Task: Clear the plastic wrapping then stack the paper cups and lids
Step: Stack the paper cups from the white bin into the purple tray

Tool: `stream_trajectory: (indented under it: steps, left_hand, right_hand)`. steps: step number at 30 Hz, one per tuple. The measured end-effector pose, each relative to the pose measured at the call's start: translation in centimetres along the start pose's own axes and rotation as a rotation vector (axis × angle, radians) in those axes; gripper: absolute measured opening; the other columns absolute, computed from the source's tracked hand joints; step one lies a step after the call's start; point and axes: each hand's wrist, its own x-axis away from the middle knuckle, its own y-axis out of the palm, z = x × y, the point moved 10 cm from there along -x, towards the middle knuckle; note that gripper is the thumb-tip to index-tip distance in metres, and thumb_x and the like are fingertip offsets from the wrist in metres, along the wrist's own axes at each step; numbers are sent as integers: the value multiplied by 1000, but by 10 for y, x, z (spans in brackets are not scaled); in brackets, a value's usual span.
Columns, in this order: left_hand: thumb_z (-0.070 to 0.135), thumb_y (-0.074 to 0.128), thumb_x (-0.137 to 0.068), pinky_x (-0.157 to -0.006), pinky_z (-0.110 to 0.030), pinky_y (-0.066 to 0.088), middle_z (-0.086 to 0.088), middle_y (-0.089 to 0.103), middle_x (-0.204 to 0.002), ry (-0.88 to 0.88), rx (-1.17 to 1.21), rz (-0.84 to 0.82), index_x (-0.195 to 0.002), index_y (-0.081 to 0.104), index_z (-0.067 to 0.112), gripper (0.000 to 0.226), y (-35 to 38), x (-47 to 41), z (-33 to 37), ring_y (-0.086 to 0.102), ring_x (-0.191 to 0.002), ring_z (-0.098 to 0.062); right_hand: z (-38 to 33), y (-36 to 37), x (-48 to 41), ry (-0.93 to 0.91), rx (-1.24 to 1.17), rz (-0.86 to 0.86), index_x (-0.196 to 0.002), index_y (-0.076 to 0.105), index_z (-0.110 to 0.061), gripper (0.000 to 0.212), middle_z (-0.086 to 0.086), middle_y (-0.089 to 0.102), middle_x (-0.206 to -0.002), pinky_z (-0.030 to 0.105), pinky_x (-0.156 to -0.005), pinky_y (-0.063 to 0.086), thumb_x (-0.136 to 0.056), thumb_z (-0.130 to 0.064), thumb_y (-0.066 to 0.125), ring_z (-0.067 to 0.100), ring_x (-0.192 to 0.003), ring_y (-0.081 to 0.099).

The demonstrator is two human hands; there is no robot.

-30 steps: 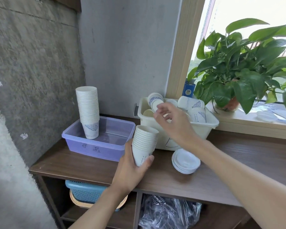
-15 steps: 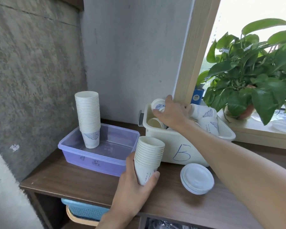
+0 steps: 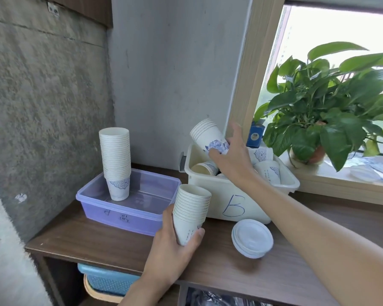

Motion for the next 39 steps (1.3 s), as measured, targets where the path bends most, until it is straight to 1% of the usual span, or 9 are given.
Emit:
stream_trajectory:
  steps: [5,9,12,16,20,23,29,34,39]
  left_hand:
    - [51,71,-81,-72,-16,46,27,62,-100,-6,16,10,-118,32,56,54,0,0,-3,61,-93,1]
    - [57,70,-77,-77,-35,55,18,66,-97,-24,46,-3,-118,32,58,56,2,0,-7,66,-82,-10]
    - [53,72,-79,-76,-36,56,15,67,-98,-22,58,1,-120,32,57,58,1,1,-7,67,-81,-10]
    - [45,74,-82,-72,-19,48,29,61,-101,4,52,5,-119,32,56,58,-1,2,1,63,-92,0]
    - [43,74,-82,-73,-14,48,36,58,-106,24,46,18,-119,30,60,59,-4,4,6,61,-97,3]
    - [43,73,-82,-73,-12,47,34,58,-110,37,49,23,-120,32,58,58,-5,5,10,61,-100,1]
    - [46,74,-81,-77,-14,48,33,57,-113,44,31,4,-127,31,53,63,-4,6,13,61,-103,0]
    - [44,75,-81,-75,-10,47,37,54,-111,46,12,1,-123,31,53,61,-4,5,14,59,-102,3]
    - [44,74,-81,-74,-9,45,36,55,-111,34,13,9,-129,33,47,63,-4,6,13,59,-101,3]
  right_hand:
    - [-8,-14,26,32,-342,32,-146,12,-39,86,12,59,-115,22,-66,55,-84,-15,68,14,-91,65]
    - [-16,-14,50,73,-476,37,-148,14,-33,85,4,63,-112,10,-61,48,-86,-10,67,-3,-79,64]
    - [-17,0,70,68,-529,-12,-144,16,-37,83,5,63,-112,14,-68,50,-84,-10,67,4,-87,66]
    - [-10,16,91,66,-566,-66,-136,22,-39,78,9,63,-113,22,-75,51,-83,-6,68,15,-94,68]
    - [-4,25,104,79,-570,-127,-144,16,-36,89,6,62,-116,27,-86,51,-80,-7,71,14,-102,66]
    - [-3,28,109,67,-528,-188,-140,20,-47,91,-2,59,-123,29,-96,48,-75,-19,77,9,-112,61]
    - [-8,26,111,-37,-280,-197,-110,62,-38,26,-11,58,-125,39,-101,45,-84,-39,69,2,-118,52]
    - [-2,32,115,-37,-199,-253,-112,61,-40,37,-12,57,-126,35,-101,45,-78,-55,61,1,-118,52]
    - [-7,23,109,-101,-169,-288,-113,63,-31,32,-17,52,-122,31,-99,45,-84,-45,64,1,-114,52]
